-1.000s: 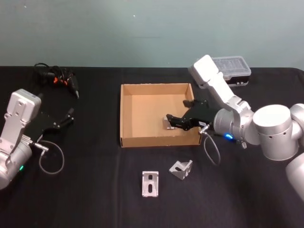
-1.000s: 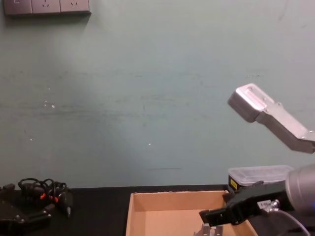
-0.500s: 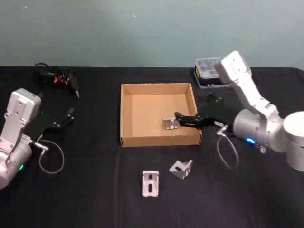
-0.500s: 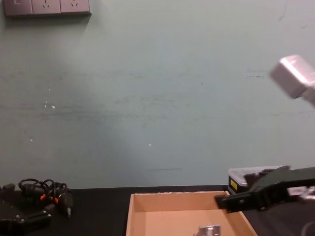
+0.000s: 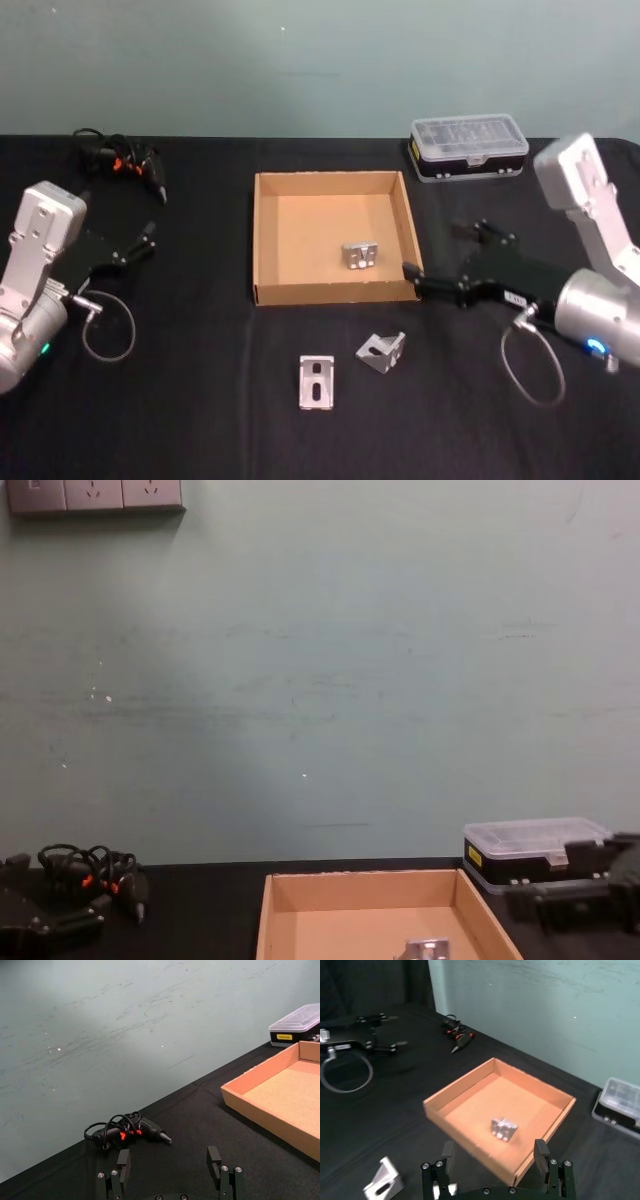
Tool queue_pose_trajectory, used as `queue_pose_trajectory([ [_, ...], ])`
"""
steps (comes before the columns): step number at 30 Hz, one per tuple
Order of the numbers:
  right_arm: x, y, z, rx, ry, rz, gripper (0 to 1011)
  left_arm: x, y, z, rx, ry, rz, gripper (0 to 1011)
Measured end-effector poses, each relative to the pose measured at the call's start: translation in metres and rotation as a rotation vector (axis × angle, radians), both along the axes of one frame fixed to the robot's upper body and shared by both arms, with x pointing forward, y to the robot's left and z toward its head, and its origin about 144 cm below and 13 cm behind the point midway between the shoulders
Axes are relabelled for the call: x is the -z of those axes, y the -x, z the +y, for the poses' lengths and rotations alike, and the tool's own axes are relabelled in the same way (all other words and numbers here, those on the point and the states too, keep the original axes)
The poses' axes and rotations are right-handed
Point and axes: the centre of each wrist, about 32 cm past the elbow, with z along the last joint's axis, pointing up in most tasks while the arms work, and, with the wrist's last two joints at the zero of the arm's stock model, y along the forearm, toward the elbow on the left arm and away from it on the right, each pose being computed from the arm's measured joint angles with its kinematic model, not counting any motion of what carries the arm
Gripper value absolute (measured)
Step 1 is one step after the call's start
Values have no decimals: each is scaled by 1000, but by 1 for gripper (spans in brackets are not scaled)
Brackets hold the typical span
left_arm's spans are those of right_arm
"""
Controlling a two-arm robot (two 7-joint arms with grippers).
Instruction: Use one hand to pick up the angle iron from the table and place it into the box.
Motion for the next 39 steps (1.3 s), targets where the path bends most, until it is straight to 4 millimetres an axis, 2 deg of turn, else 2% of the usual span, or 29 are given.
queue_pose_trajectory([
  [7,7,30,-9,-44,5,34,1003,0,0,0,0,0,0,1000],
  [16,22,51,-14,-72,26,83,1003,0,0,0,0,0,0,1000],
  [25,39,56,-6,-86,63,115,1003,0,0,0,0,0,0,1000],
  [39,56,51,4,-83,88,132,1003,0,0,0,0,0,0,1000],
])
